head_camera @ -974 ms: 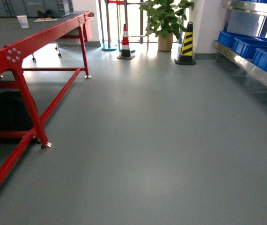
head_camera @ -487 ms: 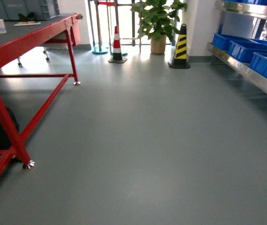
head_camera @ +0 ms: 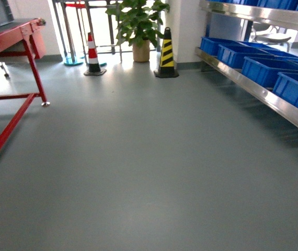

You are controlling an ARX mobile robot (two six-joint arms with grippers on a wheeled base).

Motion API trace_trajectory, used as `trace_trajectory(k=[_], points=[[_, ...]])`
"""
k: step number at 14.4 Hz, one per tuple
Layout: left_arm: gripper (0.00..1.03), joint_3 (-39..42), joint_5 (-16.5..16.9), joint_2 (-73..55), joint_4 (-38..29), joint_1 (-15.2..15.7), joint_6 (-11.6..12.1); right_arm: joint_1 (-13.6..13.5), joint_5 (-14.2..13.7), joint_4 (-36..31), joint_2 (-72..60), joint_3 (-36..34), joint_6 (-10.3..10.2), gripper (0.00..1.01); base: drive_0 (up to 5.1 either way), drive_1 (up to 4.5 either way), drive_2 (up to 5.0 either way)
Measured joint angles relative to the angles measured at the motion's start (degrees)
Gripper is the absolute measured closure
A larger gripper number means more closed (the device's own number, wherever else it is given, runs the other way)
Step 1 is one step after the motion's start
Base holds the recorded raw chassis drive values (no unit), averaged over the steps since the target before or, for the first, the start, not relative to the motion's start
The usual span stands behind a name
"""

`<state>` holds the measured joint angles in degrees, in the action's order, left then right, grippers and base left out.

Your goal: Sort blue parts and orange caps into right shelf containers

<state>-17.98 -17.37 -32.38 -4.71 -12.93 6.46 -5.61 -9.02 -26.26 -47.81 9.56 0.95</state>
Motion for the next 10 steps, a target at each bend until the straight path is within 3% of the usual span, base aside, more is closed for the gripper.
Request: trace_trajectory(k=[4,10], points=[[0.59,0.00,-0.04,0.42,-0.09,-0.04,0.00,0.00,0.00,0.09,0.28,0.00,-0.02,0.60,-1.5,2.85,-5.8],[0.59,0.00,-0.02,0.39,-0.04,-0.04,0.02,0.00,-0.02,0.09,0.28,0.00,-0.02,0.60,-1.7,-1.66,-1.7]])
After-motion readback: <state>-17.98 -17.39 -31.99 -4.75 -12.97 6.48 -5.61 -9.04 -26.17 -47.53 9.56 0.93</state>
